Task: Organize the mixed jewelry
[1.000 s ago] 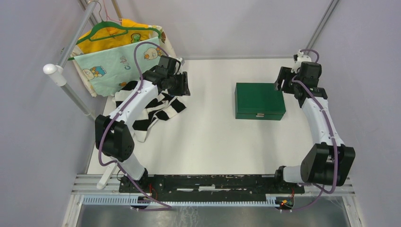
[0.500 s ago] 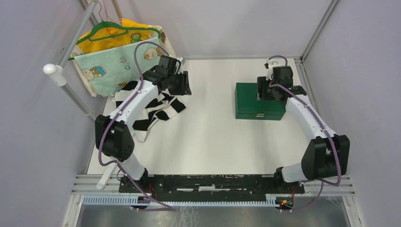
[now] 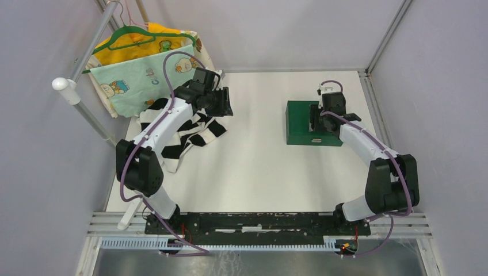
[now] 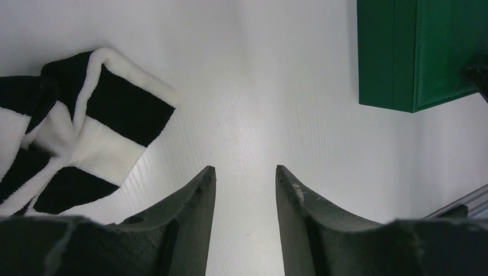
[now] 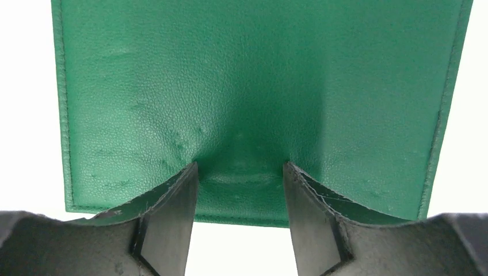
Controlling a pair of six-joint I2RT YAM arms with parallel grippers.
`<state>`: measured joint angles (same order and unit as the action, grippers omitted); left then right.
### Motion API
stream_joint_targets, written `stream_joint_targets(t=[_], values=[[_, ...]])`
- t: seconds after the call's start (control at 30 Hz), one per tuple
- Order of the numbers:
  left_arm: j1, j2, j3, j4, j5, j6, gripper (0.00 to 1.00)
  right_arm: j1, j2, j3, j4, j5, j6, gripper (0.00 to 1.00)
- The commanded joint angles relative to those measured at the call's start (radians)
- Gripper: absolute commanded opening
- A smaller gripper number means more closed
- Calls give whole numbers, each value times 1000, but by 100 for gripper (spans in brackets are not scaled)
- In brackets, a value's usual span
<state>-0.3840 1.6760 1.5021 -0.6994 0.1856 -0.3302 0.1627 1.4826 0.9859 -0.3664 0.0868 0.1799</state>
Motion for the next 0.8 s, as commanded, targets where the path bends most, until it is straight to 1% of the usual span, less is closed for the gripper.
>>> stream_joint_targets(t=[0.0, 0.1, 0.23, 0.33, 0.43, 0.53, 0.6, 0.63, 0.67, 0.73, 0.77], values=[[-6, -28, 3, 33, -5, -26, 50, -2, 62, -45, -70, 8, 16, 61], [-7, -35, 8, 31, -11, -29, 50, -2, -20, 91, -110, 70, -6, 64], [-6, -40, 46, 16, -14, -35, 50, -2, -73, 365, -165, 150, -37, 67], [-6, -59, 98, 4, -36, -38, 50, -2, -137, 445, -112, 167, -65, 69], [-5, -78, 179, -24, -85, -41, 51, -2, -238, 433, -2, 174, -102, 71], [-5, -112, 244, -28, -136, -38, 51, -2, -345, 367, 121, 144, -152, 72], [-5, -133, 284, -22, -172, -28, 52, -2, -410, 316, 184, 163, -162, 73], [-6, -143, 313, -19, -181, -14, 52, -2, -442, 290, 213, 183, -170, 73], [-5, -148, 338, -18, -233, -1, 53, -2, -473, 267, 235, 204, -186, 73], [-5, -151, 398, -31, -289, 32, 54, -3, -530, 232, 260, 304, -235, 74], [-5, -152, 427, -42, -319, 52, 54, -2, -561, 209, 282, 378, -251, 77]])
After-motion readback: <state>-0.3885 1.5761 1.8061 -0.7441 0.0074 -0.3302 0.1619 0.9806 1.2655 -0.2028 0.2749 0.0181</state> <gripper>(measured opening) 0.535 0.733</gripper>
